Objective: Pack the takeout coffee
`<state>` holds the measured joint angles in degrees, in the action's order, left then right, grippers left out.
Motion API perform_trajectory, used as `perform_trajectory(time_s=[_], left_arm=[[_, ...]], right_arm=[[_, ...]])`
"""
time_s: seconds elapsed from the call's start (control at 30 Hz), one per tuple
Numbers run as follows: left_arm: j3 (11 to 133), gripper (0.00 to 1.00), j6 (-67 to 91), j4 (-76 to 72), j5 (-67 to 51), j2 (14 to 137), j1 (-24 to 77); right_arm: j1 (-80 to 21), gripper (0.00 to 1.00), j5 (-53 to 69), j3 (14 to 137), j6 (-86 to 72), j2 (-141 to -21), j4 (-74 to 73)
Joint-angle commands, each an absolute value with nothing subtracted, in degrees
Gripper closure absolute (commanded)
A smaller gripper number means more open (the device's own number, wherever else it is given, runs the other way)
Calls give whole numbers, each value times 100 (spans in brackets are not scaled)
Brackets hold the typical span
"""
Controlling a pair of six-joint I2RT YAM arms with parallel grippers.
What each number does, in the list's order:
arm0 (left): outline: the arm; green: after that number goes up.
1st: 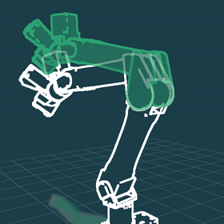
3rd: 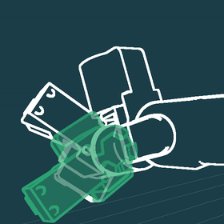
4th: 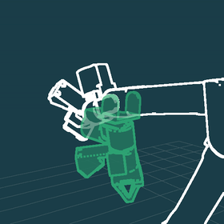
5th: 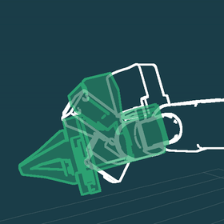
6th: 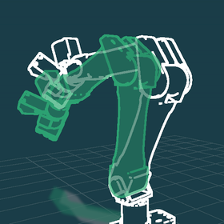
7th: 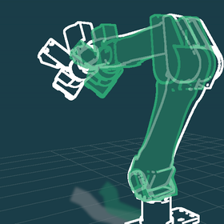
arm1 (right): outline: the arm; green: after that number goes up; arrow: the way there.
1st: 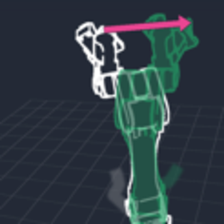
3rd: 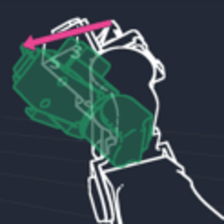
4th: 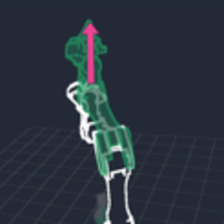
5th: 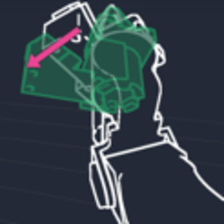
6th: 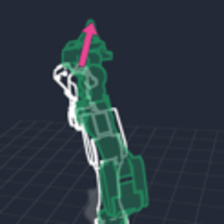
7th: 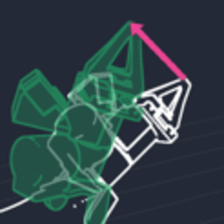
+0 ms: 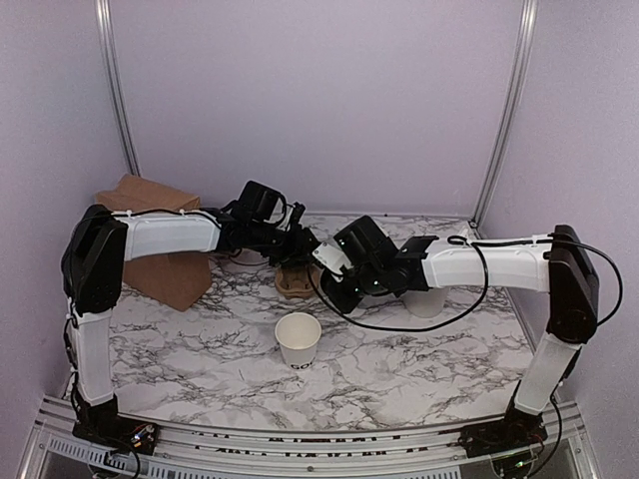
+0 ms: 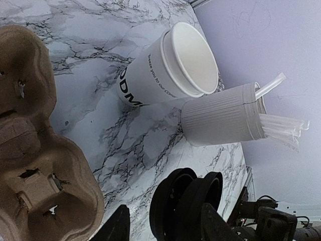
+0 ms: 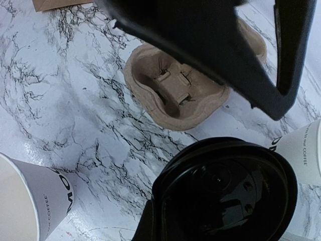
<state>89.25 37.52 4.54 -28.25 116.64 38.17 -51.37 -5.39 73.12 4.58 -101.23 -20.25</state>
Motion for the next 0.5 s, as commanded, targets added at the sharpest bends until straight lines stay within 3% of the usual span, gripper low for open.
perform_trajectory(time_s=[0.0, 0.47], left_arm=[[9062, 53, 3851, 146, -3098, 11812, 3841], [8939, 61, 4058, -334, -3464, 12028, 4038]], right_arm=[[-5101, 100, -436, 7474, 477, -10150, -2004], [-4855, 100, -47, 7519, 404, -10219, -2030]])
